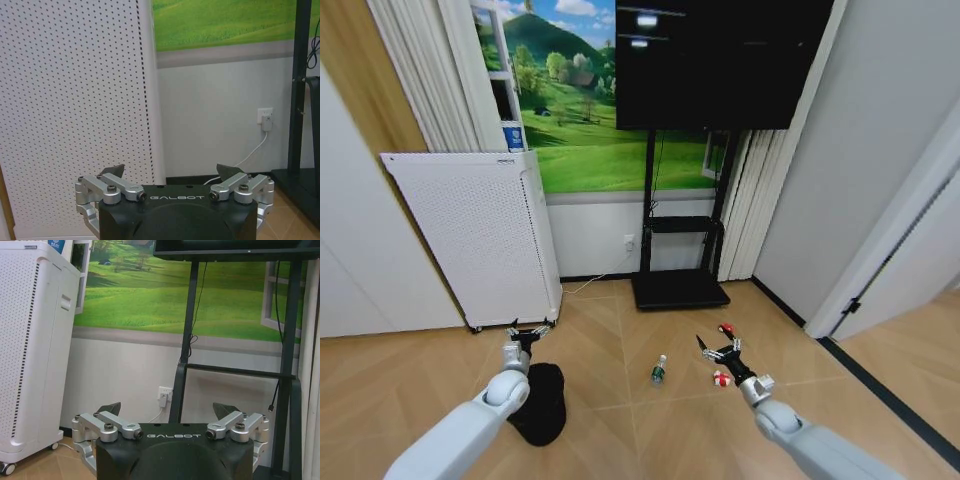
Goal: Pick up the trash bin and place the garbage on the floor into it.
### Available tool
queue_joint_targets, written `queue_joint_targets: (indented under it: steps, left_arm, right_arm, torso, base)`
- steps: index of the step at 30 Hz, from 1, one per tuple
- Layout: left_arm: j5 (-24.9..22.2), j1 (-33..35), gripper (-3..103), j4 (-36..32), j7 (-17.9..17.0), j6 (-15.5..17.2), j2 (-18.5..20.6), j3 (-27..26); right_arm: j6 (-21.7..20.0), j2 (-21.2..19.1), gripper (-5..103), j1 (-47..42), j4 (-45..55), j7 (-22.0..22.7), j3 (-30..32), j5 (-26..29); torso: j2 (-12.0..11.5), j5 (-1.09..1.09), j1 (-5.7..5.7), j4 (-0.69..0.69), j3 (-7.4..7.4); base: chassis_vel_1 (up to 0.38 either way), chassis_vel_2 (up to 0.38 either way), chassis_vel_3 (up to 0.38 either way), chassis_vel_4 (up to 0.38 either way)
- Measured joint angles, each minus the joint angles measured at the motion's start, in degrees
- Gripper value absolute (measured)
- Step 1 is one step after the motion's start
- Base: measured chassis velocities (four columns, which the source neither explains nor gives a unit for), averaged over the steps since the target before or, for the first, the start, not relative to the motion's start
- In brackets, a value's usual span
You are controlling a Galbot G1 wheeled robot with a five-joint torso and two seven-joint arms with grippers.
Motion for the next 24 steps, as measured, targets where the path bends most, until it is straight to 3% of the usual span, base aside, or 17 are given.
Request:
queue_joint_targets:
  steps: [24]
  left_arm:
    - [1.20,1.82,100,-0.52,0.29,-0.70,0.41,-1.22]
  right_arm:
    - [0.87,0.47,100,-1.34,0.64,0.27,0.92,-2.31]
  torso:
    - [0.01,0.01,-0.04,0.01,-0.02]
  base:
    - [-0.002,0.010,-0.003,-0.006]
